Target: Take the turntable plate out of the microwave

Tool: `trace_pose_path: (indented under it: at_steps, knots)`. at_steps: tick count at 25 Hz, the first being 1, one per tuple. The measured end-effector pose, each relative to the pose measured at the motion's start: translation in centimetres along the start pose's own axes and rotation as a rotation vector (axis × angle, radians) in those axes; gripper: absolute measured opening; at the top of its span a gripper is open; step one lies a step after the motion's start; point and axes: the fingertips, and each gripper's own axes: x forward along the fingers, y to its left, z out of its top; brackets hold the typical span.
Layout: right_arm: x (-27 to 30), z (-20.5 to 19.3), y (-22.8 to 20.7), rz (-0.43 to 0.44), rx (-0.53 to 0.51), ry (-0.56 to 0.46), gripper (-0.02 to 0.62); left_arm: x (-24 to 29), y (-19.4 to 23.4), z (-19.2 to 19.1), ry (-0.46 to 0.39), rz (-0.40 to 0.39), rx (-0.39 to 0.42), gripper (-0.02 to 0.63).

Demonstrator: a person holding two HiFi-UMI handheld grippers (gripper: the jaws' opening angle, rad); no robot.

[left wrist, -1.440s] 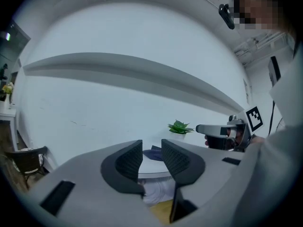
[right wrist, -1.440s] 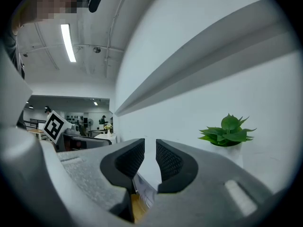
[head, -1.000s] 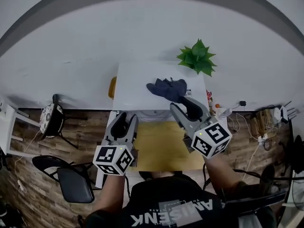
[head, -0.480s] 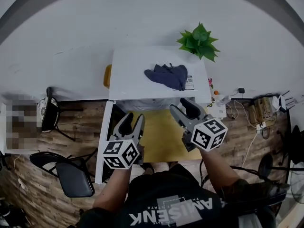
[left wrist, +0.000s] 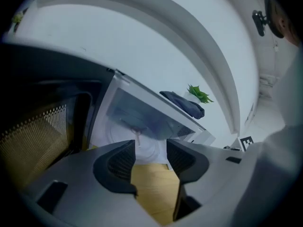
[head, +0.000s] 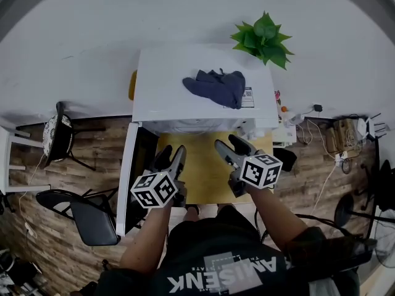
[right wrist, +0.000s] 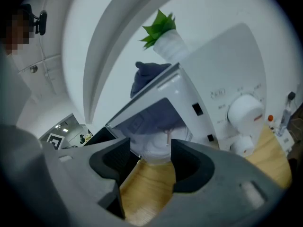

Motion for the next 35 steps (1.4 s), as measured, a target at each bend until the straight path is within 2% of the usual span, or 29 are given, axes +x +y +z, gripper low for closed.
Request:
trace_pose_path:
  at_steps: [3,6,10,14,17,20,28,35]
  knots:
    - [1.4,-2.0,-1.4,0.010,0.092,0.031,0.256,1.4,0.9,-1.3,0.017,-0.012,-0.057,0.225]
    - [2.8,-3.8,-2.7,0.004,0.177,0.042,0.256,2.8,1.9,-2.5,0.024,-0.024,-0.129,0.229]
    - [4.5,-5.7,-4.6,-0.025,0.298,0.042,0.277,4.4,4.2,-3.7,0.030,0.022,-0.191,0.229]
    - [5.8,-7.1,-6.3,-0.052,0.417,0.035,0.294,6.0,5.8,-4.9,0.053,0.033,-0.250,0.247]
    - [6.9,-7.8,-6.7,-0.045,0.480,0.034,0.305,7.3,6.6,-6.3,0.078,0.029,-0.336,0.258]
    - [8.1,-8.0,-7.2,-0.039,0.547,0.019,0.311,8.3,7.3,-6.7,0.068,0.017,-0.418,0.261]
    - [10.8,-8.1,-7.9,-0.035,0.633,0.005,0.318,10.3,8.9,-6.9,0.059,0.021,-0.520,0.262]
    - [12.5,-7.9,-8.1,-0.029,0.707,-0.023,0.318,12.0,9.5,-7.1,0.050,0.021,-0.565,0.262]
